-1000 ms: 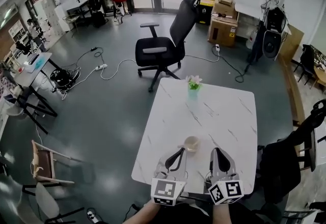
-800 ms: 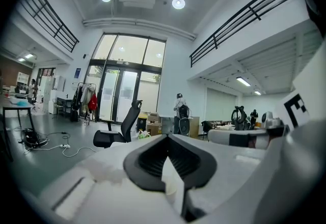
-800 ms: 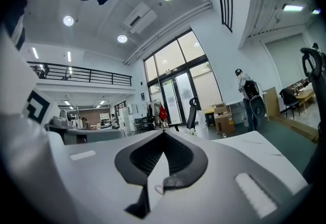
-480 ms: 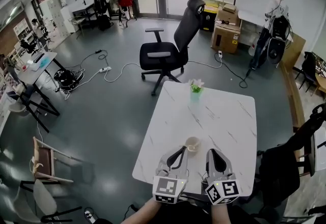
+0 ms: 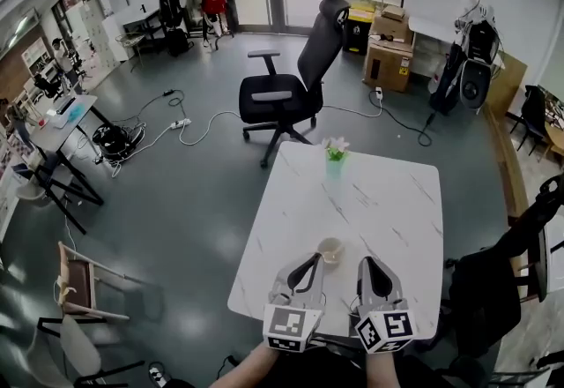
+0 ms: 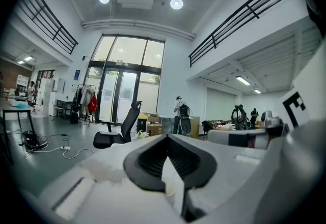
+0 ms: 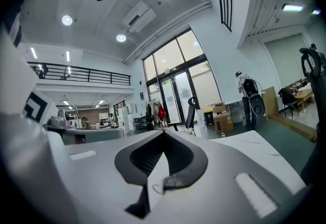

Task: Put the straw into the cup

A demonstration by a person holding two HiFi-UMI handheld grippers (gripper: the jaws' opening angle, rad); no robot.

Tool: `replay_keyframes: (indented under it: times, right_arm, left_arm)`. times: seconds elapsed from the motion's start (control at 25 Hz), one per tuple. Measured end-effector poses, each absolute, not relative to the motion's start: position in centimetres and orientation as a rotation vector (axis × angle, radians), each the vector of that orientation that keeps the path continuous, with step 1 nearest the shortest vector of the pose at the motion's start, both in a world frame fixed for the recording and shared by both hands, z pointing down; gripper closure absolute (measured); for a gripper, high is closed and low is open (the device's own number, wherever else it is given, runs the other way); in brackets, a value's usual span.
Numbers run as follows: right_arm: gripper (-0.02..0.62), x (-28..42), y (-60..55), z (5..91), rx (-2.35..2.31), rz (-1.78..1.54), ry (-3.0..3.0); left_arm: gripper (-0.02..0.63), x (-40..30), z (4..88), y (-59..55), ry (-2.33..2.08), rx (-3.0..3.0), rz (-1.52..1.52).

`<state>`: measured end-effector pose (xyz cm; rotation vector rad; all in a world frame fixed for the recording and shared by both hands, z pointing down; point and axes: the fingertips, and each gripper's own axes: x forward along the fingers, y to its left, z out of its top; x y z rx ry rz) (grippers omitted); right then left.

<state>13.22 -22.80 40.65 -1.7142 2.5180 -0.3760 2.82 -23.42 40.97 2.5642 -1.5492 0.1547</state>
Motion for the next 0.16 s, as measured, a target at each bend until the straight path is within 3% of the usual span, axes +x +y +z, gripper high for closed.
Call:
replay_keyframes:
  times: [0.16]
  right_arm:
    - [0.595, 13.39, -22.96, 40.65, -1.713, -0.379, 2.520]
  left_arm:
    - [0.604, 3.04, 41.10, -23.55, -1.544, 2.567, 0.160]
